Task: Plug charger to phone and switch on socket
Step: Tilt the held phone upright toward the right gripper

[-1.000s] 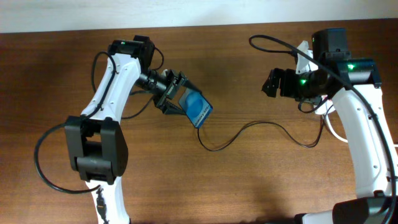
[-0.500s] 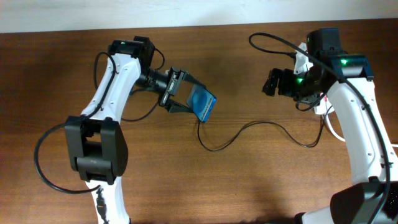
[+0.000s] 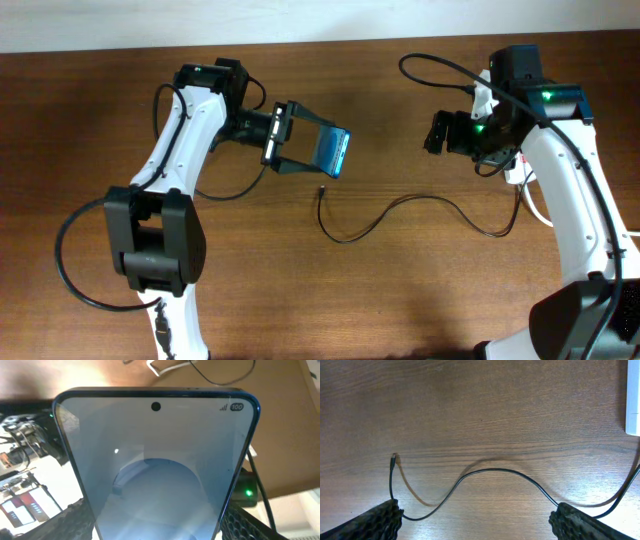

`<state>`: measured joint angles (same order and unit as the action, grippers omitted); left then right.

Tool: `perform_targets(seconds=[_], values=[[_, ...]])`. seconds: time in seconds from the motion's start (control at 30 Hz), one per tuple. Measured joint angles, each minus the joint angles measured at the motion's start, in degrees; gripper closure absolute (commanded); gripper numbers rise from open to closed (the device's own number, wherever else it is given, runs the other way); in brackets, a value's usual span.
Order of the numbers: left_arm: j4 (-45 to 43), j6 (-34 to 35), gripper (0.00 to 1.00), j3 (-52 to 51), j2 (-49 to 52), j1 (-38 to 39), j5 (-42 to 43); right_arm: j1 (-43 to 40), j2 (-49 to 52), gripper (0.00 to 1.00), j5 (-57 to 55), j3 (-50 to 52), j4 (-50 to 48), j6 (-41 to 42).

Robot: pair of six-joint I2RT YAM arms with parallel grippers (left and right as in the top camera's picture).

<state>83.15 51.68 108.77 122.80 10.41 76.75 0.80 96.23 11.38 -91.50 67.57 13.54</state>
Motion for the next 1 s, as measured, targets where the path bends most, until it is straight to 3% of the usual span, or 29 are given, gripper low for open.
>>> perform_targets(seconds=[0.33,0.63,1.0], values=[[0.0,0.0,1.0,0.0,0.0,0.0,5.8,0.0,0.0,0.0,0.0,0.0,-0.3,0.0],[-0.1,0.0,1.0,0.0,0.0,0.0,5.8,0.0,0.1,0.0,0.0,0.0,-0.8,0.0],[-7.4,10.6,1.0,0.0,0.0,0.0,-22.5,0.0,0.2,0.0,5.1,0.0,-1.9,0.0]])
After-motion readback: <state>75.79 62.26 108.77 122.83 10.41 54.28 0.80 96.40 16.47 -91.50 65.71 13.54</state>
